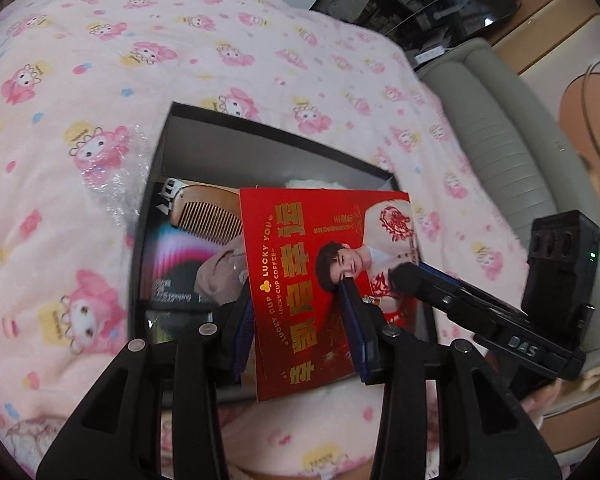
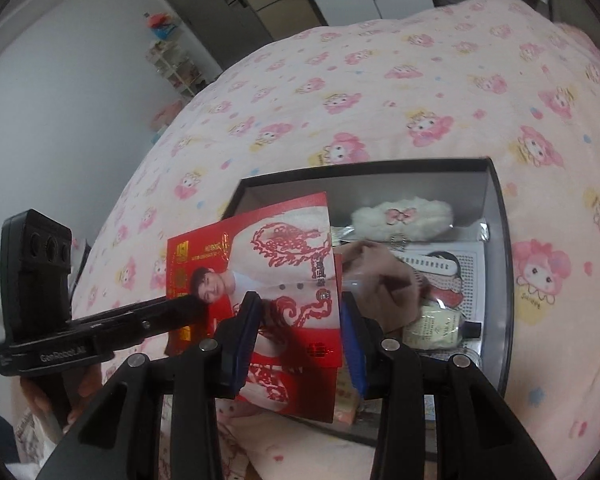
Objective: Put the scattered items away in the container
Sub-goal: 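Carry the red packet over the black box, then lower the red packet into the box beside the comb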
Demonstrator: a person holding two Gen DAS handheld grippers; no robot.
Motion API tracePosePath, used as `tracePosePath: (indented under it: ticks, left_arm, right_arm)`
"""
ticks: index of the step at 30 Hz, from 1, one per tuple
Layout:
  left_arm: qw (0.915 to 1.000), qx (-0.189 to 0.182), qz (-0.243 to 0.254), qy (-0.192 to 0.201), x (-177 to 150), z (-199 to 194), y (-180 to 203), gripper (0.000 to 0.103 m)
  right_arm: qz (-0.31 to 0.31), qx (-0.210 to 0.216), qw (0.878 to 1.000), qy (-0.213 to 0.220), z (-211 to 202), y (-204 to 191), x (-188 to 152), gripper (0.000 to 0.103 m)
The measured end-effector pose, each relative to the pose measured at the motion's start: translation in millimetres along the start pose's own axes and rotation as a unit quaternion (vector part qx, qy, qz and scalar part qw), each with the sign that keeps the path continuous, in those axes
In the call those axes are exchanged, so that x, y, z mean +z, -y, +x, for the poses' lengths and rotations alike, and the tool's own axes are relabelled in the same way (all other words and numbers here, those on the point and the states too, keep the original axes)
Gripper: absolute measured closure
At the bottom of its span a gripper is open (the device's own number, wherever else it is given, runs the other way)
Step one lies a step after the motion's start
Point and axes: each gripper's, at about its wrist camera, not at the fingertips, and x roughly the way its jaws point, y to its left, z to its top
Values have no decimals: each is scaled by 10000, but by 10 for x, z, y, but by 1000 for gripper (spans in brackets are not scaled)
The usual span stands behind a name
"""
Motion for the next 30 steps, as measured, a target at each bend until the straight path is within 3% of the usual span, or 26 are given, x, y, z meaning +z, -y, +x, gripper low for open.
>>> tracePosePath:
  ticks: [11,25,30]
  left_arm:
    - [10000,6,-71,-37,-5,414,-71,63]
    - [9979,511,181,-364,-130,636,-20,62]
    - [9950,816,273,-508,-176,717,-29,62]
  right_arm:
    - [205,-486,9986,-94,178,254,-85,67]
    - [409,-722,9946,-616,386,376,-194,67]
    - [319,-830,9910,-1005,523,371,-258,67]
